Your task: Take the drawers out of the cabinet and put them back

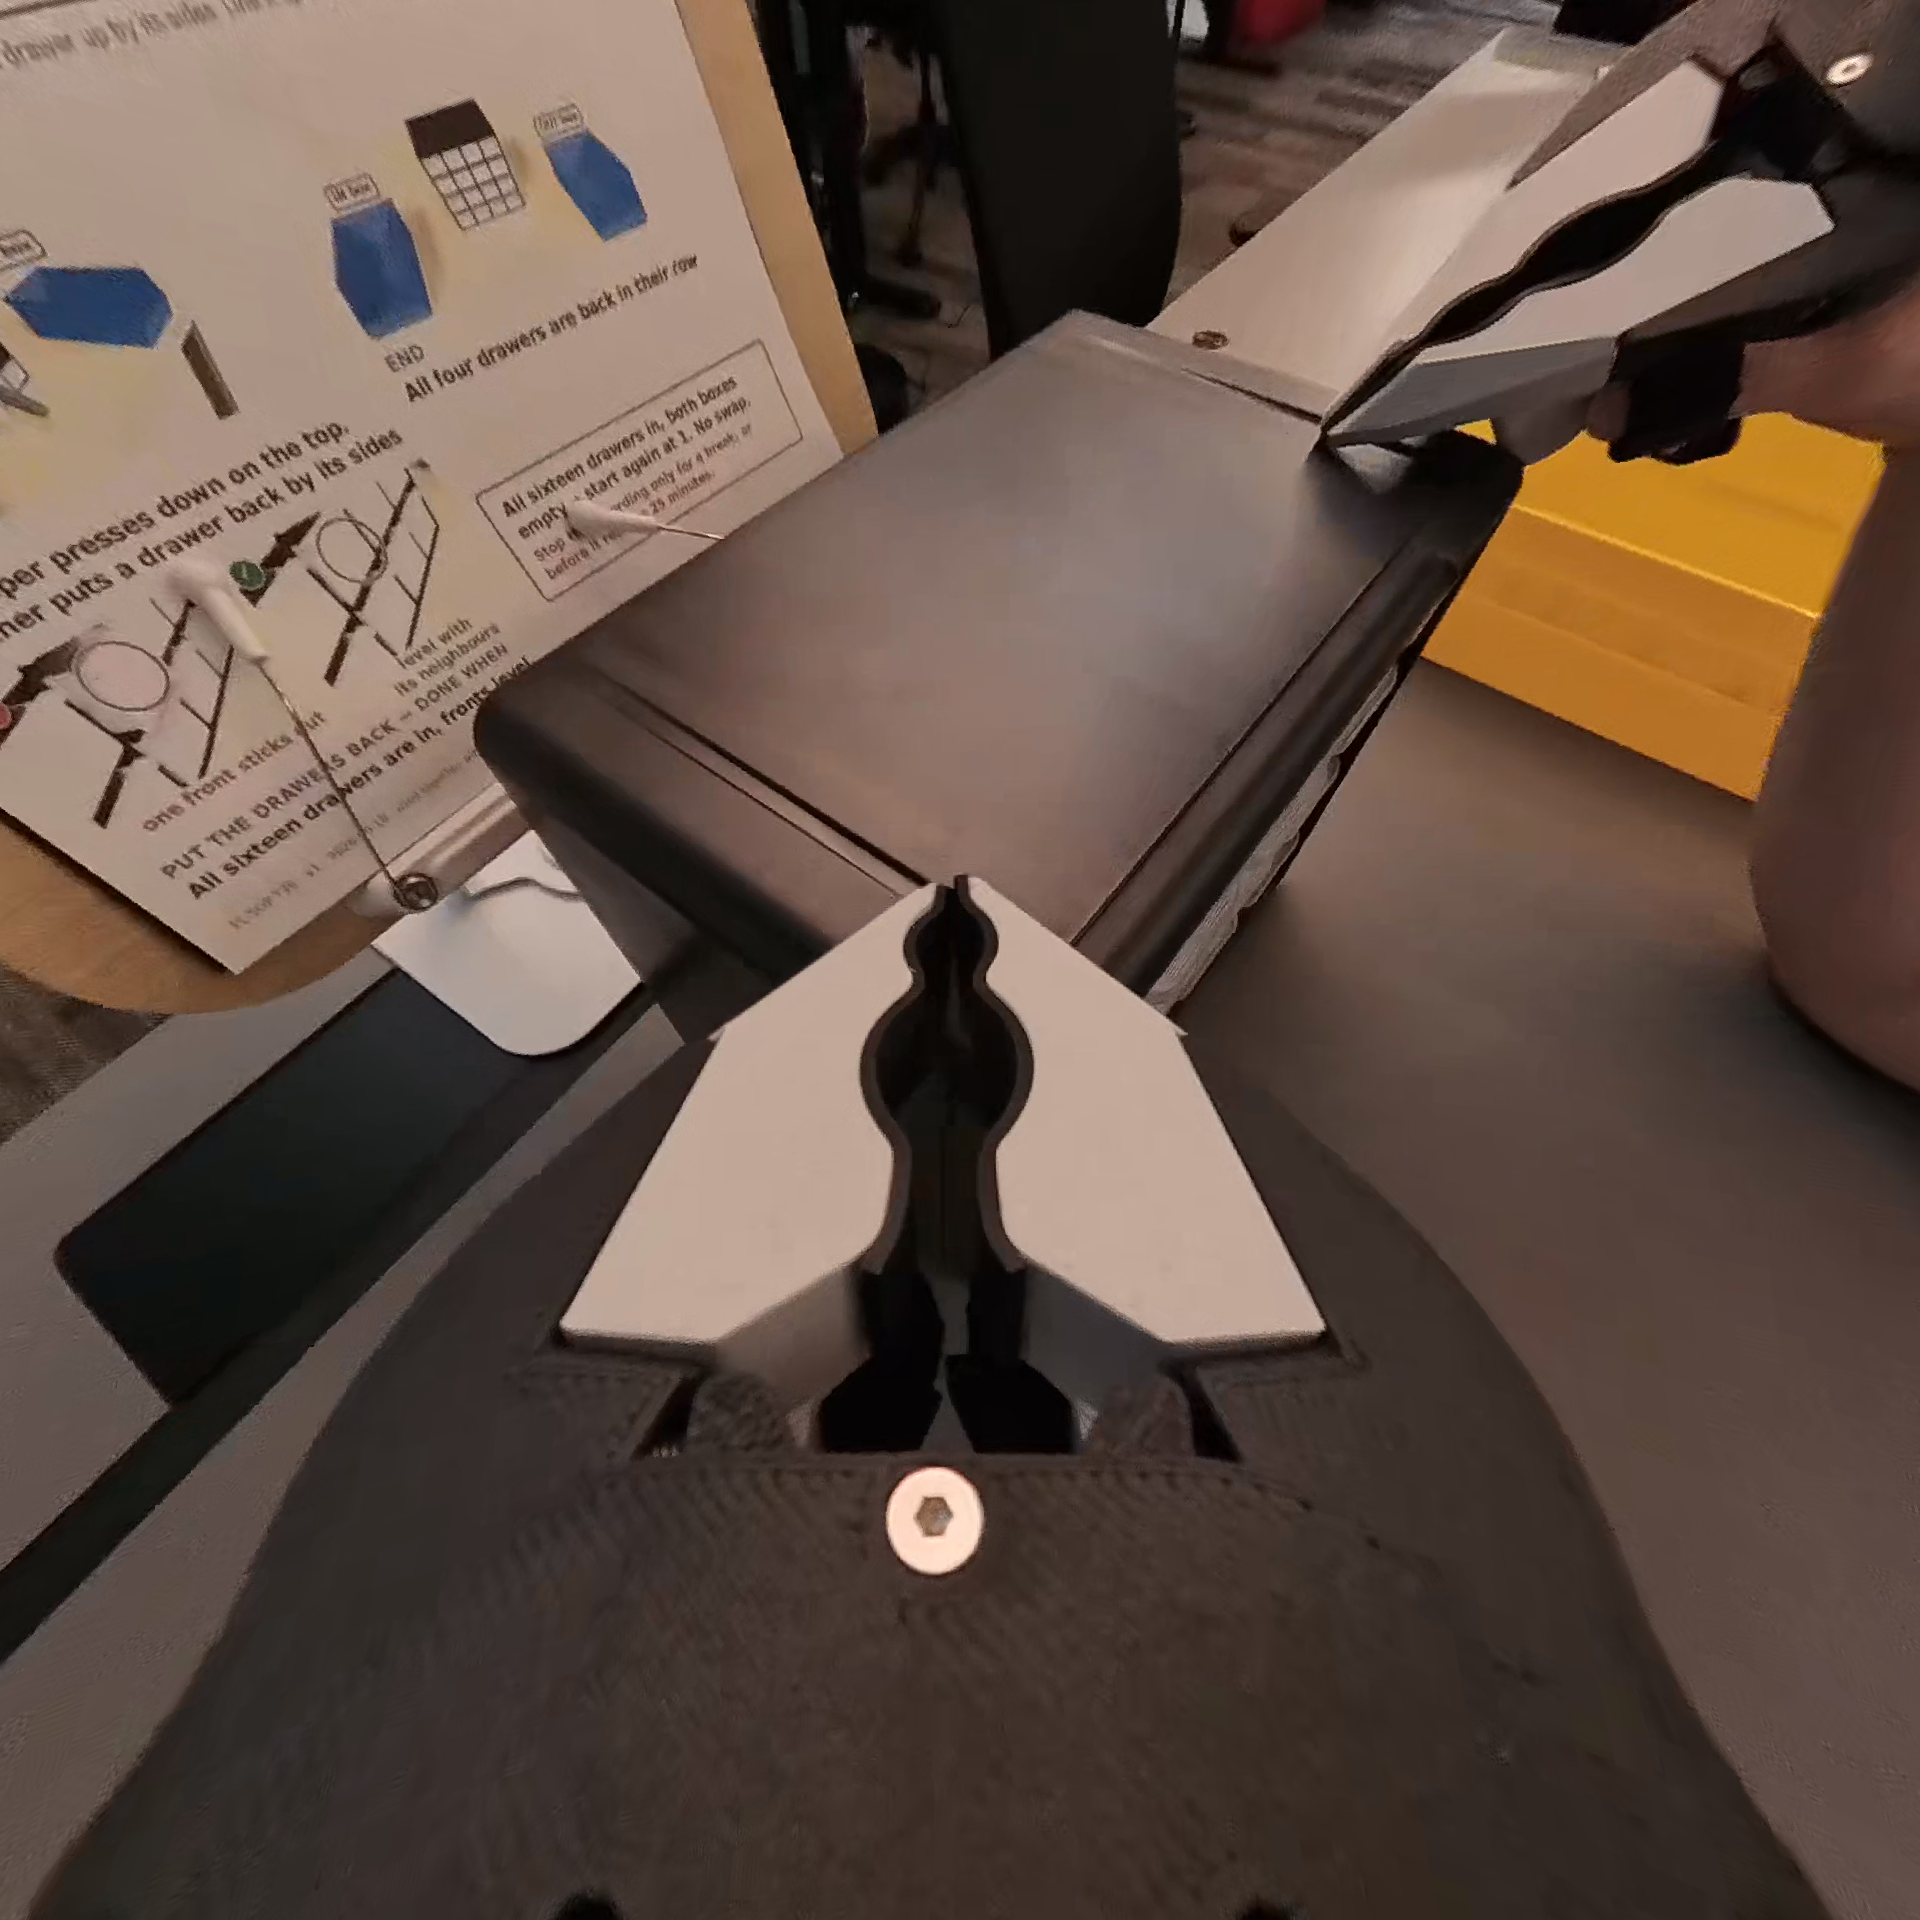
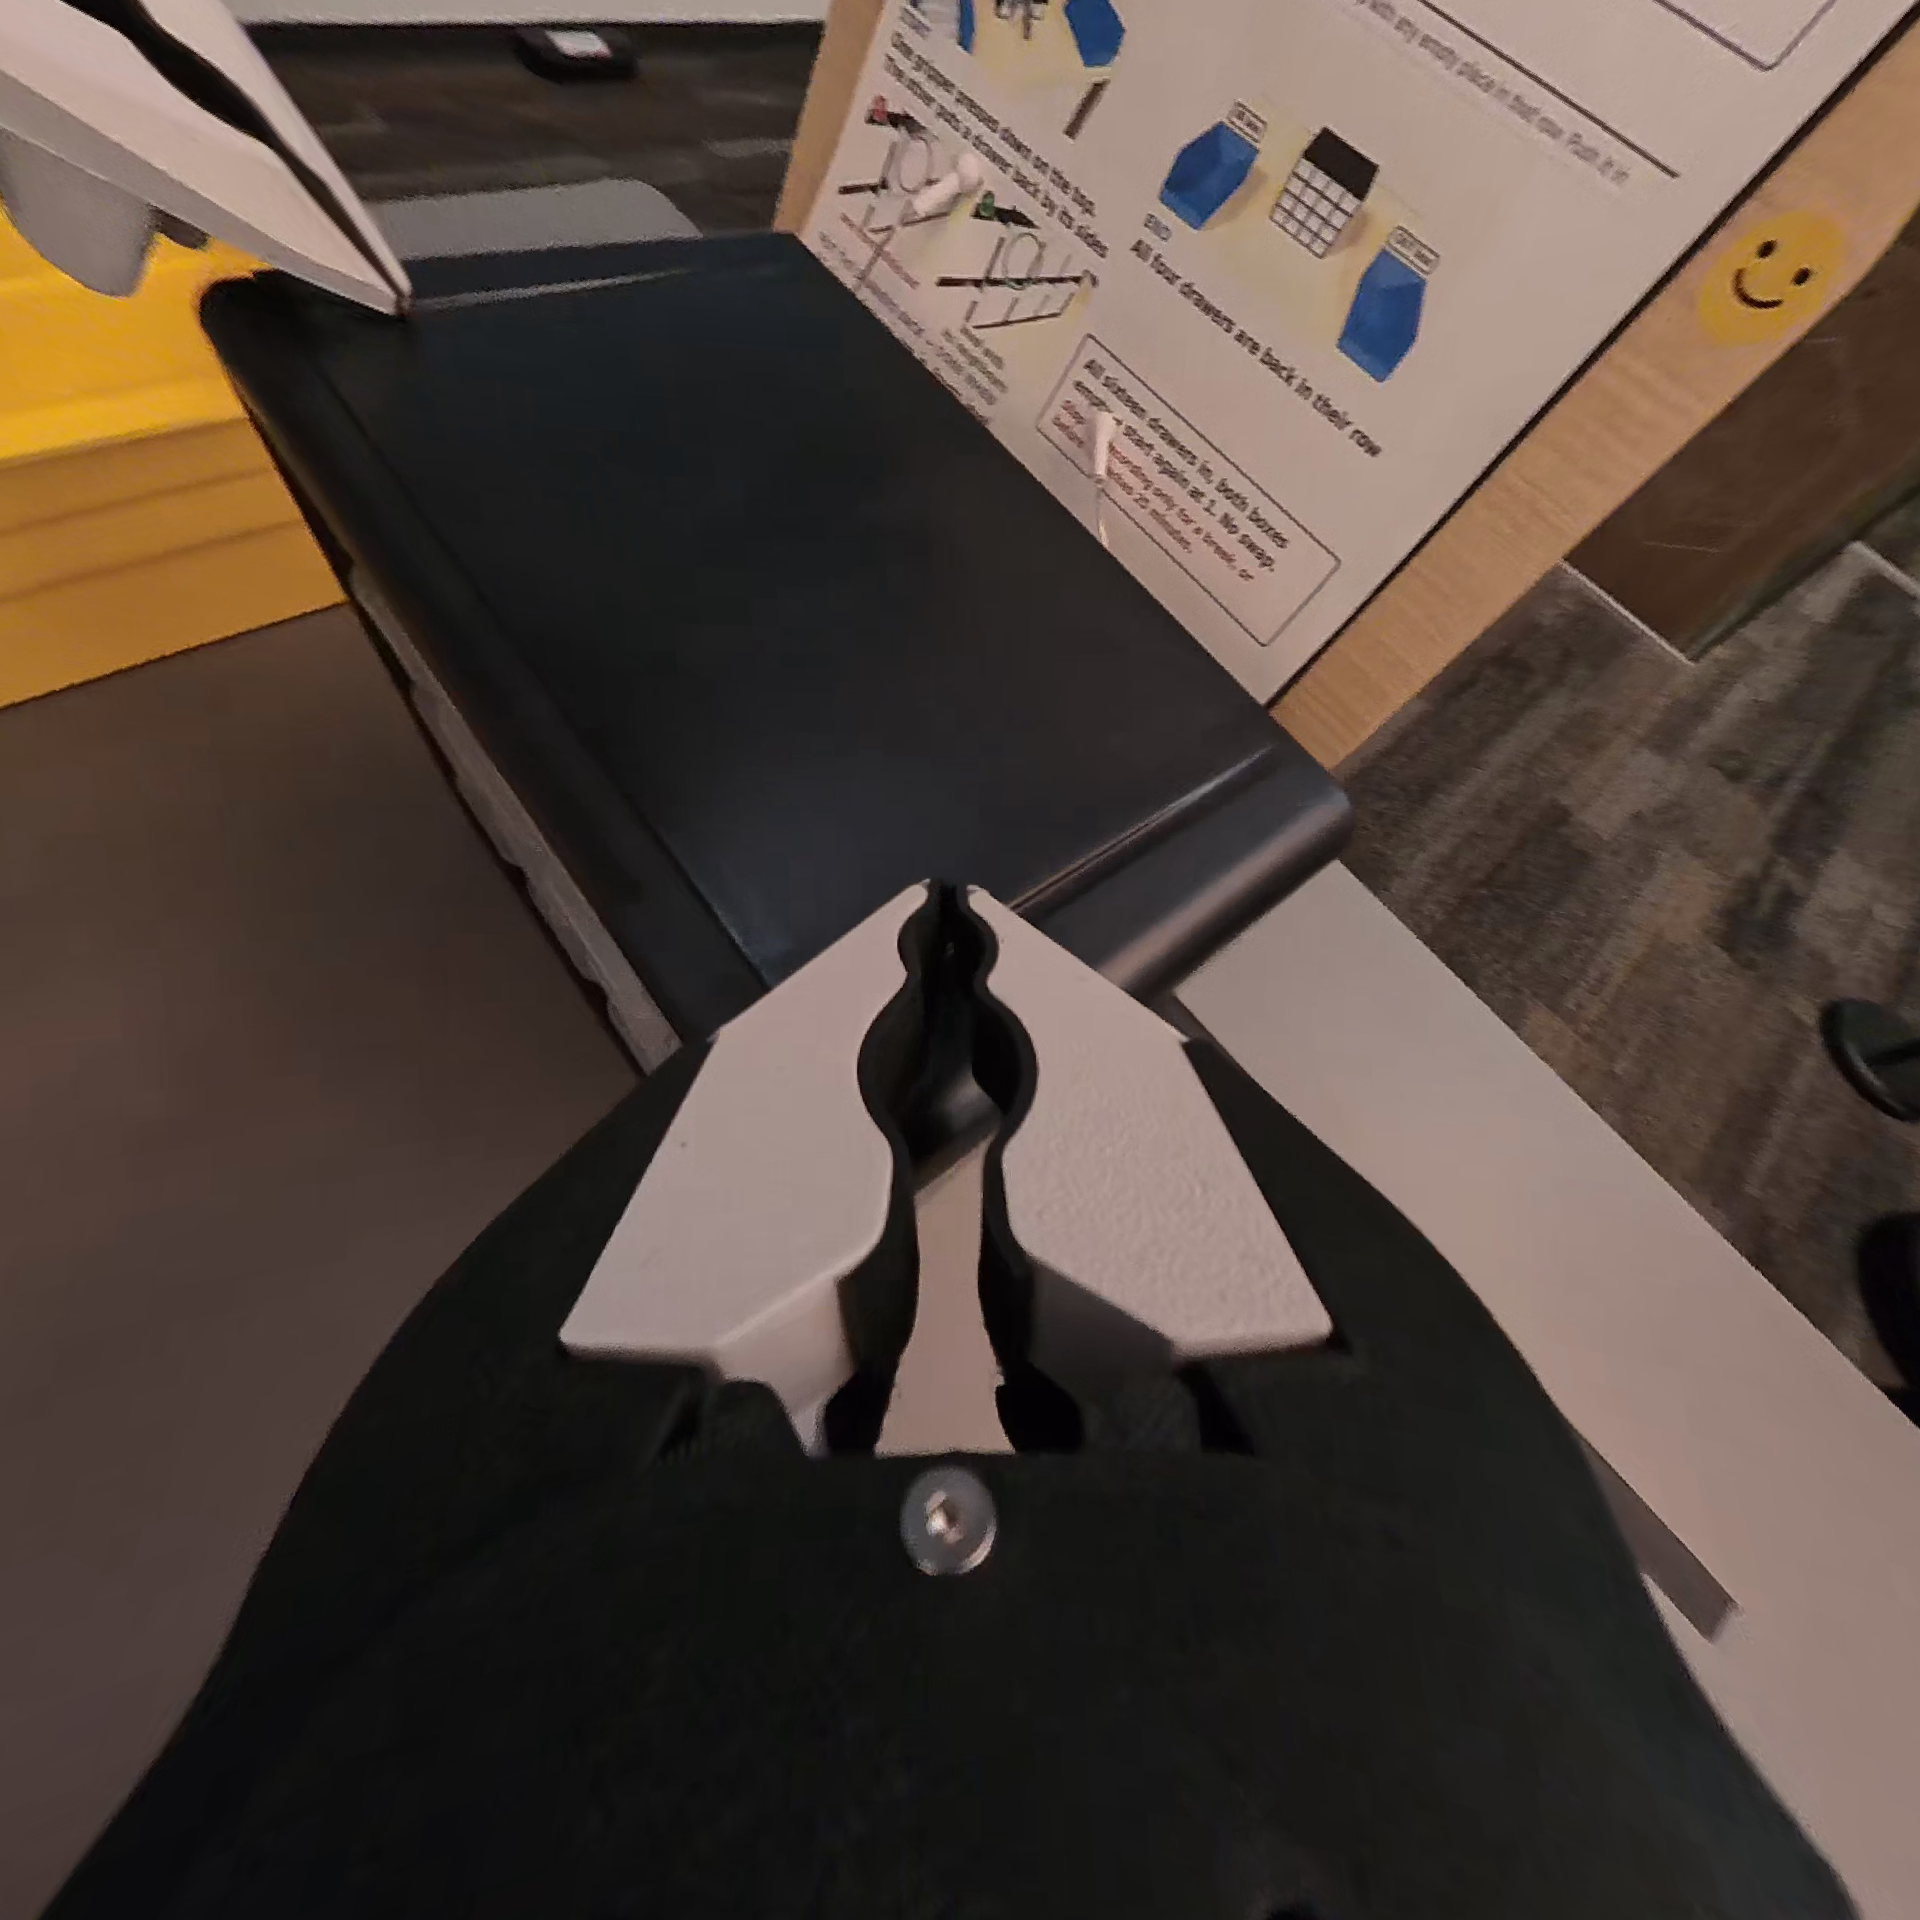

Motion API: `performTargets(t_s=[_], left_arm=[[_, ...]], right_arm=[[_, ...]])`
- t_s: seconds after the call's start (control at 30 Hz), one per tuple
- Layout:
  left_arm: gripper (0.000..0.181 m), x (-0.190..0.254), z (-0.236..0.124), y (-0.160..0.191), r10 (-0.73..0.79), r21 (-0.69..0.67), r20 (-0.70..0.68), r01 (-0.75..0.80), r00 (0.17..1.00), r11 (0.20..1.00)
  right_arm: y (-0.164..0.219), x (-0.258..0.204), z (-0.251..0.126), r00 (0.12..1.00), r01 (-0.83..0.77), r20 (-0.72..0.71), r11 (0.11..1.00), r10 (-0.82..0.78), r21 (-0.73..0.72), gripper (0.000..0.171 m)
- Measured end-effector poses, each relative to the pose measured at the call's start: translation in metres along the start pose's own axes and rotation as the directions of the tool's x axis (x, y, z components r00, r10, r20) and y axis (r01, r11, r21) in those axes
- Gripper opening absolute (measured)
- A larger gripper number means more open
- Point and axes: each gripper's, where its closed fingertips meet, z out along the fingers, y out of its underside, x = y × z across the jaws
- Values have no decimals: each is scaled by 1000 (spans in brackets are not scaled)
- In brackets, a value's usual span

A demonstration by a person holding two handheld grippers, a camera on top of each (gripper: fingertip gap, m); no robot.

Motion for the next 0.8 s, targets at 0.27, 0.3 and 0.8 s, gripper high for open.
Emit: performTargets(t_s=[0.27, 0.3, 0.8], left_arm=[[0, 4, 0, 1, 20, 53, -58, -17, 998, 998], [0, 4, 1, 1, 8, 62, -74, -3, 997, 998], [0, 4, 0, 1, -15, 98, -128, 28, 992, 995]], right_arm=[[-56, -72, -20, 877, 414, -319, 902, -359, 122, 24], [-65, -102, -19, 868, 458, -314, 865, -385, 205, 24], [74, -121, 39, 489, 690, -525, 677, -696, -255, 23]])
